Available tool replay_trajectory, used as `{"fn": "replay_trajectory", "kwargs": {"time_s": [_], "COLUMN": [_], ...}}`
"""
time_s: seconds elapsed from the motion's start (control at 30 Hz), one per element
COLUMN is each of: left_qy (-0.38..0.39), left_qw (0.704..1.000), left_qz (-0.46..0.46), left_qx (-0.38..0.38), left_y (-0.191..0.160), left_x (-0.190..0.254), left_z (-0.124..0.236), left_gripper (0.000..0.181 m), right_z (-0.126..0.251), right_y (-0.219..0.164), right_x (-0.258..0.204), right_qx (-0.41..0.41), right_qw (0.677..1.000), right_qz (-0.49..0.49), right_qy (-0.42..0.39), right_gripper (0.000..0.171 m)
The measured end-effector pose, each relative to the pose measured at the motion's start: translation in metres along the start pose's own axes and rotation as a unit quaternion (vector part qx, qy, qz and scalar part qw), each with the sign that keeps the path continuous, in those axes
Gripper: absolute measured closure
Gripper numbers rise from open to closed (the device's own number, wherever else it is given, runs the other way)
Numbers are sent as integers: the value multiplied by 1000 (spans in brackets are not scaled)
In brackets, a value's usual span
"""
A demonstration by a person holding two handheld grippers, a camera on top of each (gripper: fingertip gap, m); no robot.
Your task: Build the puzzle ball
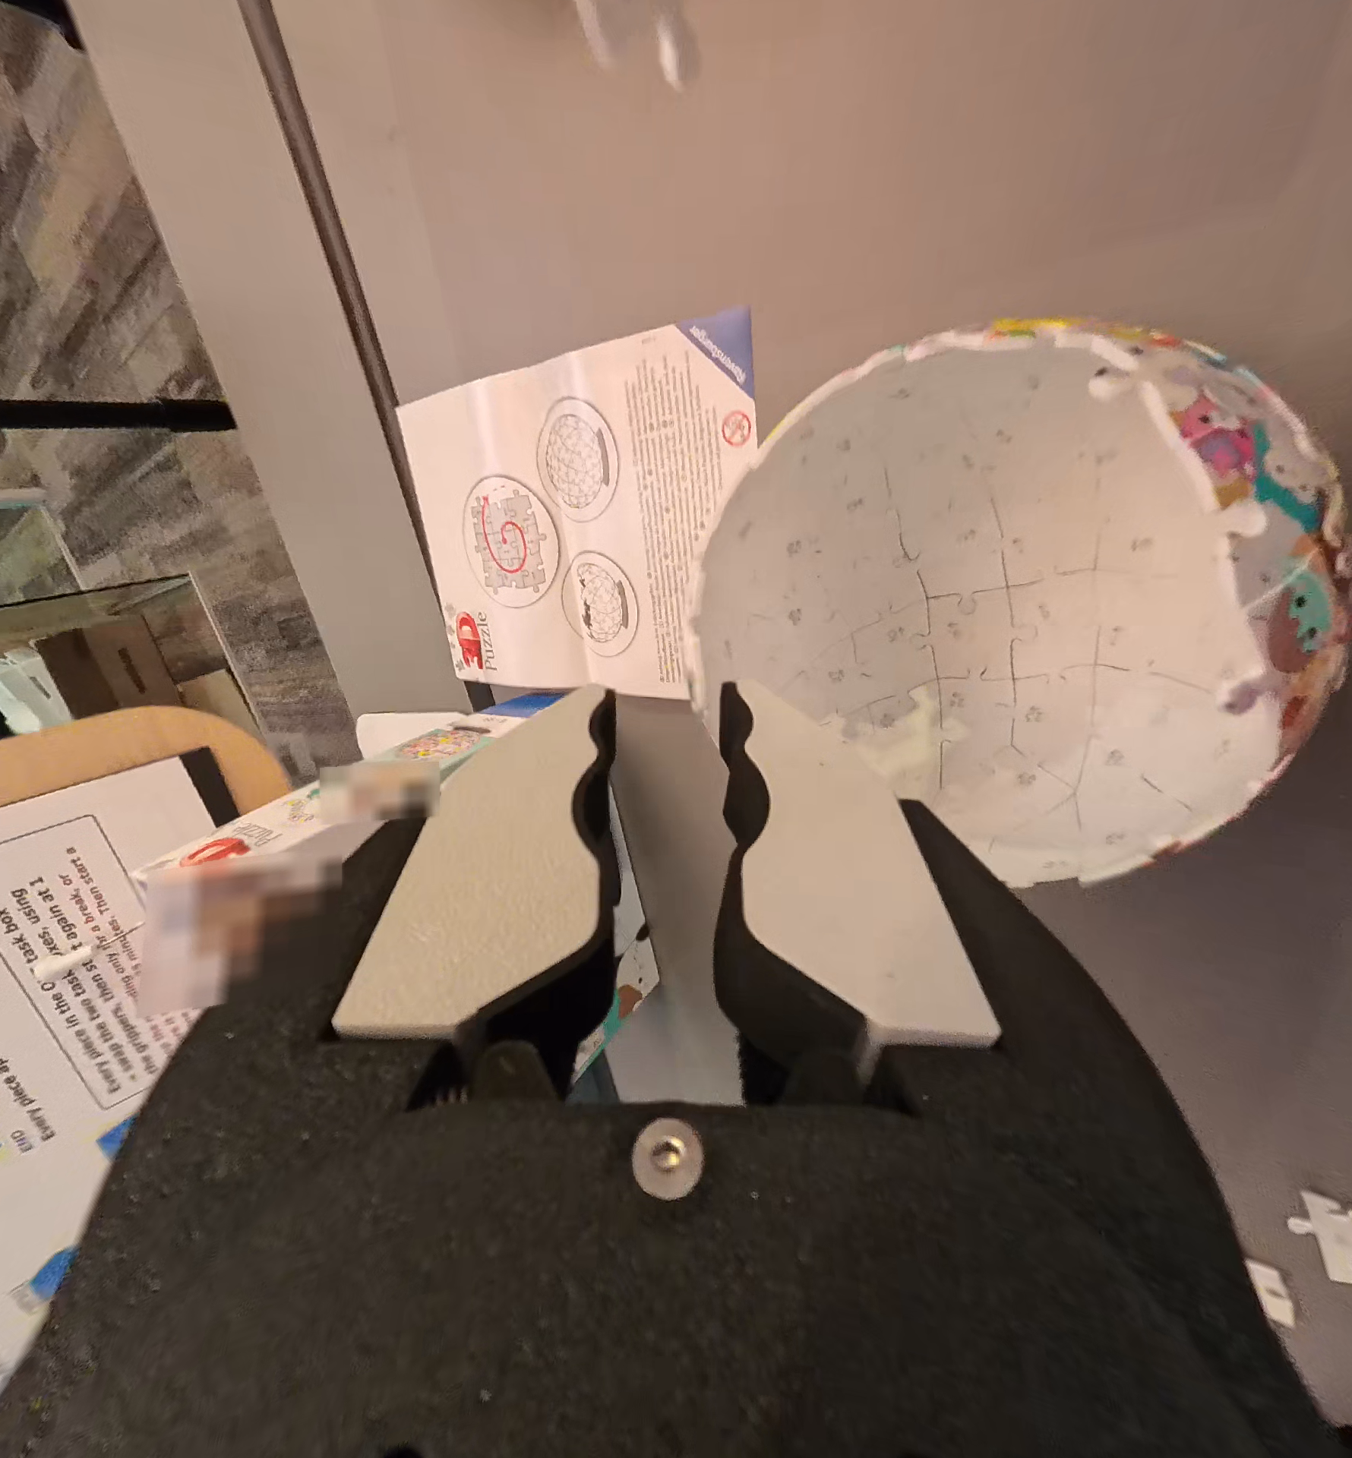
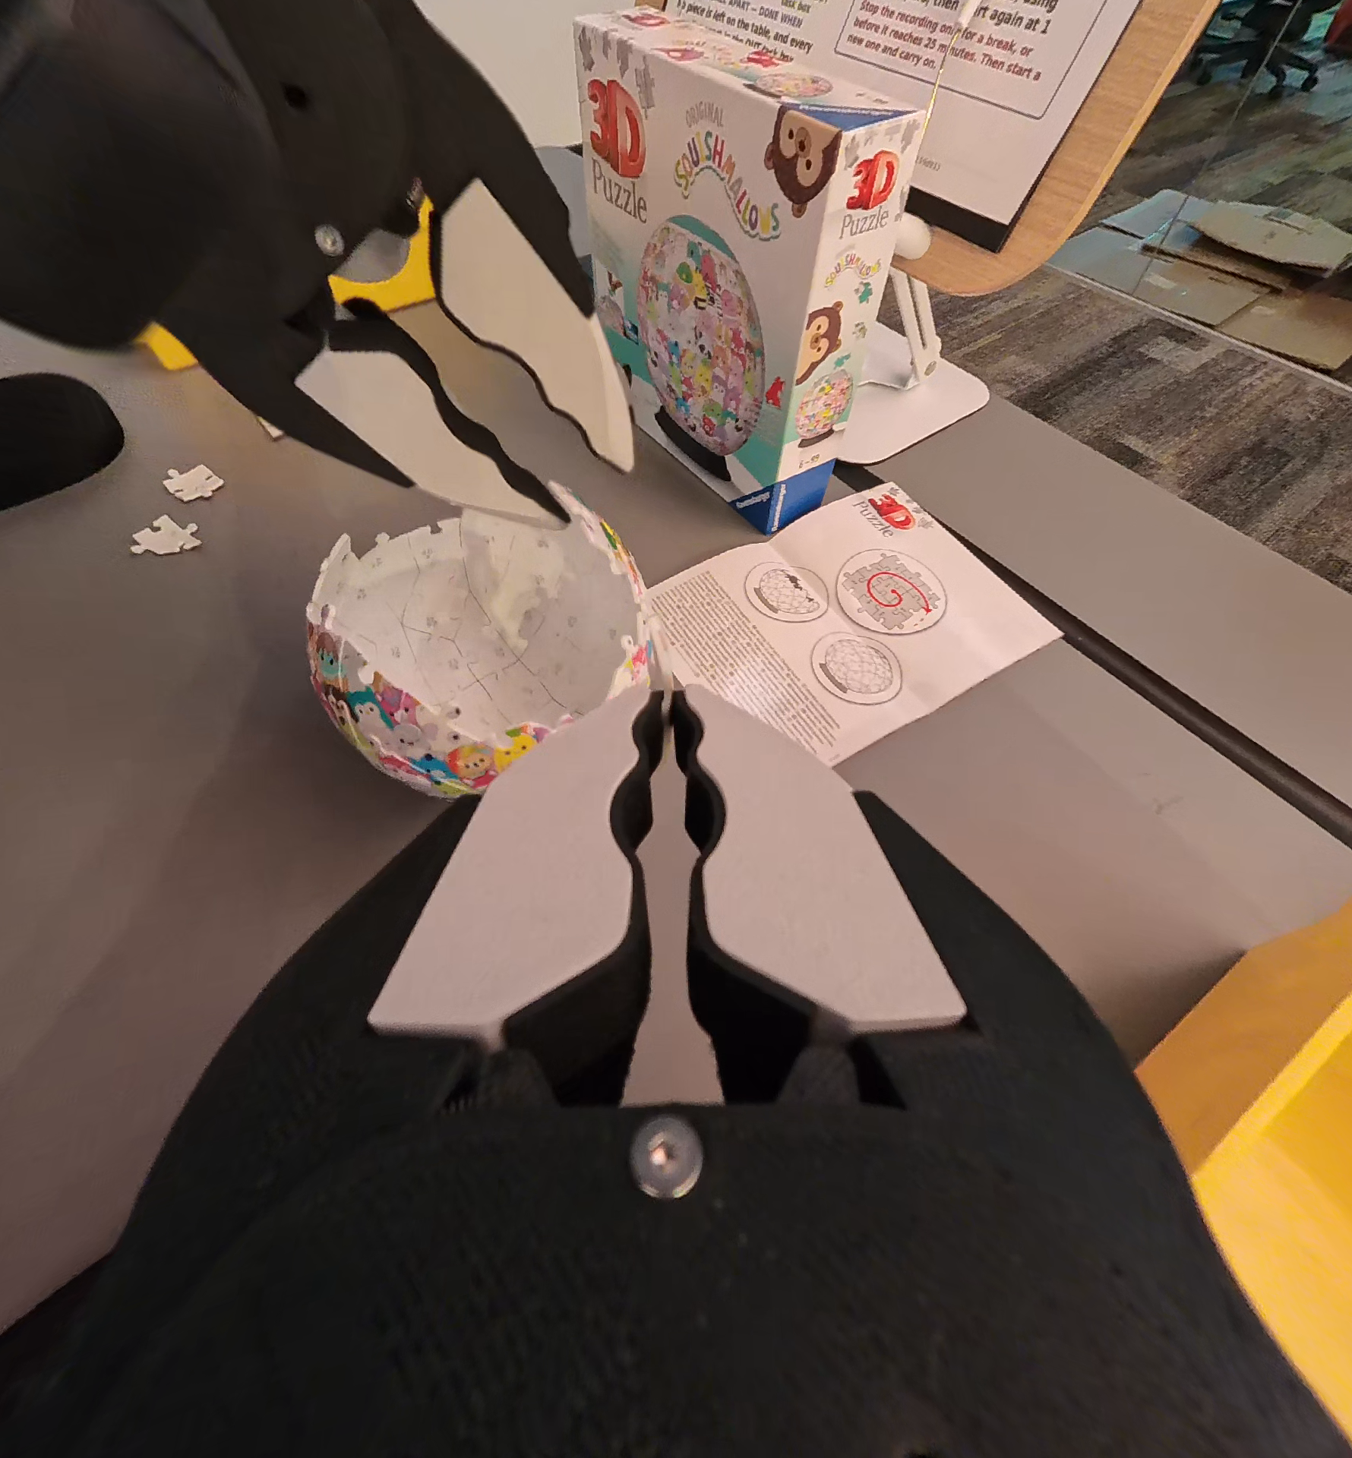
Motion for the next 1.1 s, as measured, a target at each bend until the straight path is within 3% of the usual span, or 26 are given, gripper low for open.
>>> {"fn": "replay_trajectory", "kwargs": {"time_s": [0.23, 0.4, 0.63, 0.9, 1.07, 1.1], "left_qy": [1, 36, 80, 67, 59, 53], "left_qw": [999, 999, 996, 997, 997, 998], "left_qz": [24, -6, -45, -31, -28, -26], "left_qx": [49, 38, 22, 26, 28, 22], "left_y": [3, 4, 7, 4, 3, 2], "left_x": [-3, 0, 9, 10, 11, 11], "left_z": [13, 5, -10, -16, -17, -18], "left_gripper": [155, 154, 161, 176, 177, 169], "right_z": [-20, -38, -43, -42, -43, -43], "right_y": [2, -2, -6, -6, -7, -6], "right_x": [-13, -24, -20, -19, -21, -21], "right_qx": [13, 1, -6, -8, -11, -11], "right_qw": [999, 995, 996, 997, 996, 997], "right_qz": [36, 94, 84, 78, 80, 80], "right_qy": [23, 22, 16, 20, 22, 22], "right_gripper": [168, 168, 168, 168, 168, 168]}}
Point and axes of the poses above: each gripper's, where its closed fingertips meet, z back along the fingers, y out of its top, x = y × z across the jaws, the point moved 6 cm from there along z, back along the fingers, and after that the axes turned 4 degrees about -z, right-handed, at the moved point
